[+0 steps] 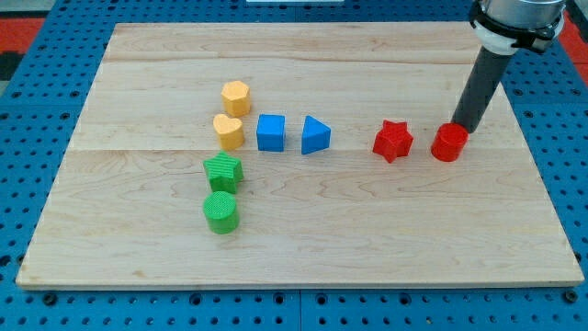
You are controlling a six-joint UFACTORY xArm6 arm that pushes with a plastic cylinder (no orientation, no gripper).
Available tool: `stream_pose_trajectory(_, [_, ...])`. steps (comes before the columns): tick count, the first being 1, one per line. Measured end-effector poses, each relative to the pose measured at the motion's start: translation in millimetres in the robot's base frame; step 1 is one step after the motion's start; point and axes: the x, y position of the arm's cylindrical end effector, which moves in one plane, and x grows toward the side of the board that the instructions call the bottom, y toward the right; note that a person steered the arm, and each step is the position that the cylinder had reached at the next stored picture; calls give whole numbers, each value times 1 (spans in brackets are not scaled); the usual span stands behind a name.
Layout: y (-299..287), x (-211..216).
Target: Place yellow heart diagonally below the yellow hexagon
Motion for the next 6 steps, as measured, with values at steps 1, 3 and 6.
stream_pose_trajectory(1, [-14,-2])
stream_pose_trajectory(3, [-66,-35])
stream_pose_trajectory(6, [-203,-41])
